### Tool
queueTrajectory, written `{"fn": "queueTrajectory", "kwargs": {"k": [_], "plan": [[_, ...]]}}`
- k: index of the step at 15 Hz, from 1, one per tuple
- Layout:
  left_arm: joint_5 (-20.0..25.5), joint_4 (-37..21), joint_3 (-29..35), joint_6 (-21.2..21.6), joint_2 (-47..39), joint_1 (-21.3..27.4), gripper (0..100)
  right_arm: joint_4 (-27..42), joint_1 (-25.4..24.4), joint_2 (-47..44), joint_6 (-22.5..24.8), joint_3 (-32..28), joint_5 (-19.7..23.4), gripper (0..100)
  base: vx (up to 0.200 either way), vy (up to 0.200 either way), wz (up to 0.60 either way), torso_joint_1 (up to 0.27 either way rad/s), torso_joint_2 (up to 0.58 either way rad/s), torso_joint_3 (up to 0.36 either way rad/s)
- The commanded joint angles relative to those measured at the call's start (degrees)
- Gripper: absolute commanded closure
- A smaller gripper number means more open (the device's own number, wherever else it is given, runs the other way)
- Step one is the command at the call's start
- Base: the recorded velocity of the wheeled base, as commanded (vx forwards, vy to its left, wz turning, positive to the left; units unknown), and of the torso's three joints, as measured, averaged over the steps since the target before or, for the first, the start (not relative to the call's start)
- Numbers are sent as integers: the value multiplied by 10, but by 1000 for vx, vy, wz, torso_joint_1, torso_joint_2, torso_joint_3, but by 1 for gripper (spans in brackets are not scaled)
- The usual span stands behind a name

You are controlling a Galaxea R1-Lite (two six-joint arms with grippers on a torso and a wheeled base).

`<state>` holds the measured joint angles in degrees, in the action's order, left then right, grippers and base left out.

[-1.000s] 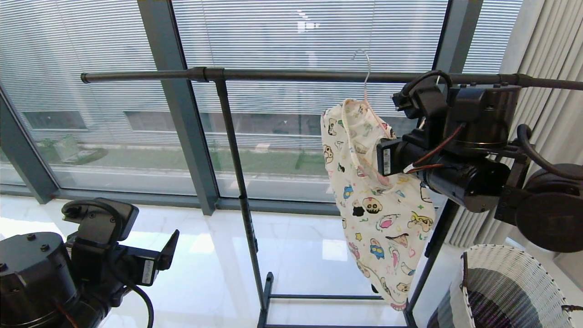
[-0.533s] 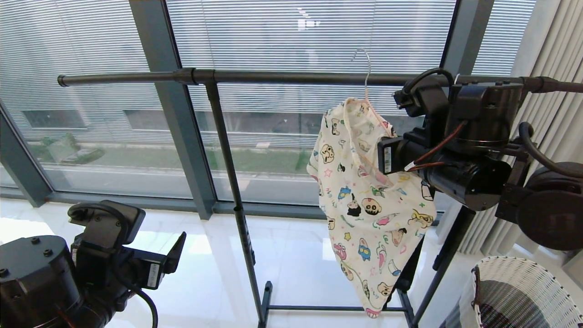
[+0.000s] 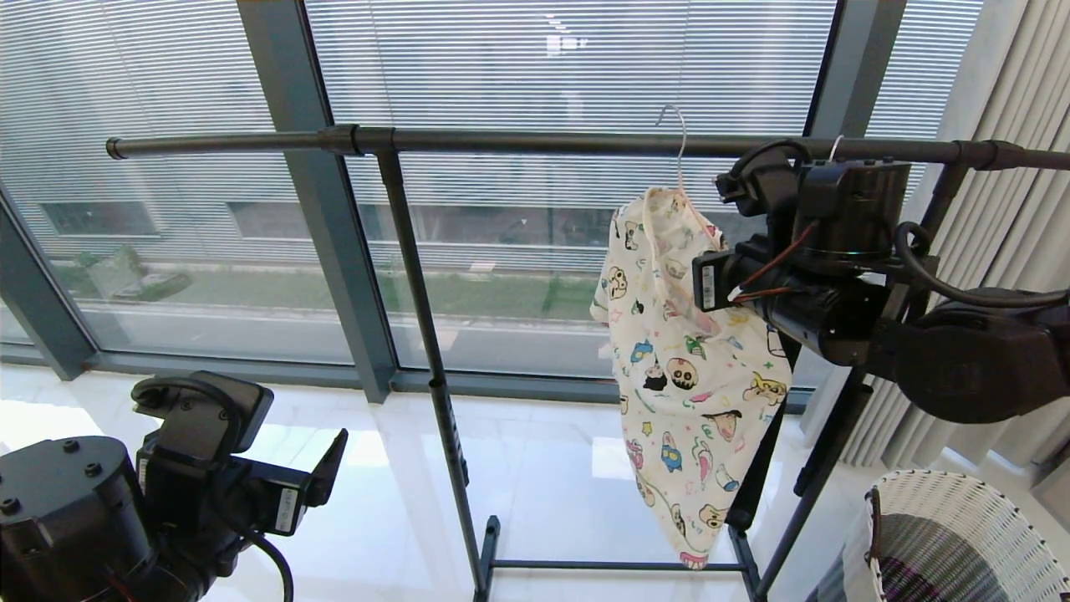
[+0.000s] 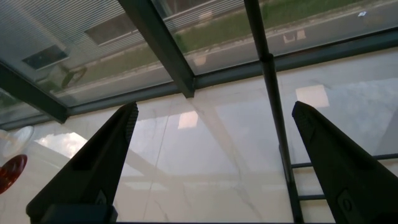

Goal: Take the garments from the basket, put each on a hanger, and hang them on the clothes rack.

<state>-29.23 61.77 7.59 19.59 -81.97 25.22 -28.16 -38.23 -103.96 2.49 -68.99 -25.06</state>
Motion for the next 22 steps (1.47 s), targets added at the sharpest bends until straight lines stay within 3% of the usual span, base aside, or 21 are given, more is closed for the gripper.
{"fn": "queueTrajectory", "kwargs": {"k": [1,22], "plan": [[0,0,1,0,0,0,0,0,2,-16,1,-7,0,100,0,0,0,0,0,0],[0,0,1,0,0,0,0,4,18,-55,1,-41,0,100,0,0,0,0,0,0]]}}
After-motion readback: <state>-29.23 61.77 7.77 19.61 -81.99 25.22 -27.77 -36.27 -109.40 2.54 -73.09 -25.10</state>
